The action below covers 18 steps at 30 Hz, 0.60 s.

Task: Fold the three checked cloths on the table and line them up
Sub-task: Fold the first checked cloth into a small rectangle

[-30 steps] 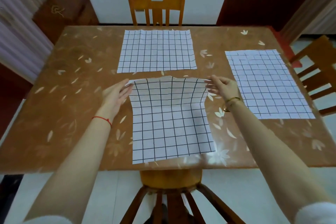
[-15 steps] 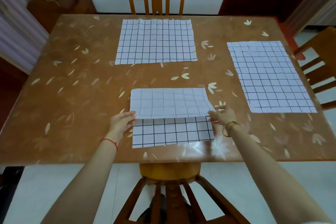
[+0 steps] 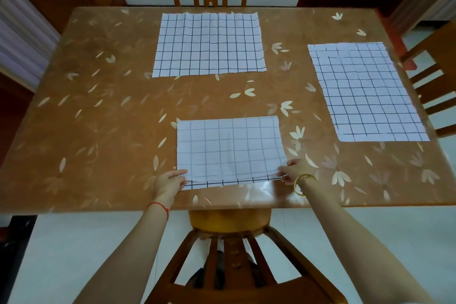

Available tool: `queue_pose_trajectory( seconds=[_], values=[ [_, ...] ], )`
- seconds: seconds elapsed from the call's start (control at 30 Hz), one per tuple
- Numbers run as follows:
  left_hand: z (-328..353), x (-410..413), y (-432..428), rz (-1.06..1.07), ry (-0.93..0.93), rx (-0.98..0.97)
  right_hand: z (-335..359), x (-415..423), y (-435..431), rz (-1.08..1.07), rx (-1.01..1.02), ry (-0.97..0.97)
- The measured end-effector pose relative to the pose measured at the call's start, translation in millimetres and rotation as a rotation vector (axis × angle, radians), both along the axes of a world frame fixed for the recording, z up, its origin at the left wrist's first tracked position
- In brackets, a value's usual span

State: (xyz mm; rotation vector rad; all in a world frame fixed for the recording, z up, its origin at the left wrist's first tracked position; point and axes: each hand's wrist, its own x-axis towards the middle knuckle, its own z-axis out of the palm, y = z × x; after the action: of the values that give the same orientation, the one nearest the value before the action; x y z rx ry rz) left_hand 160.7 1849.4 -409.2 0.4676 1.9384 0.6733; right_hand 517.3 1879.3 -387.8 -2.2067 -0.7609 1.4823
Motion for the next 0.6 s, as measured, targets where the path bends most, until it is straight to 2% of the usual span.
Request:
queue_pose_trajectory(
  seconds=[0.23,0.4,0.6],
  values=[
    [2.2,4.7,-13.6,-0.073,0.109,0.010,-18.8,3.7,-9.8,0.050,-0.021,-0.144],
    [7.3,7.3,-21.4,0.002,0.263,0.018,-26.1,4.9,-14.2,0.112,-0.015,-0.337],
    [13.9,20.3,-22.1,-0.030,0.290,-0.096,-27.7,-2.7,-21.1,0.018,0.002,-0.386]
  ],
)
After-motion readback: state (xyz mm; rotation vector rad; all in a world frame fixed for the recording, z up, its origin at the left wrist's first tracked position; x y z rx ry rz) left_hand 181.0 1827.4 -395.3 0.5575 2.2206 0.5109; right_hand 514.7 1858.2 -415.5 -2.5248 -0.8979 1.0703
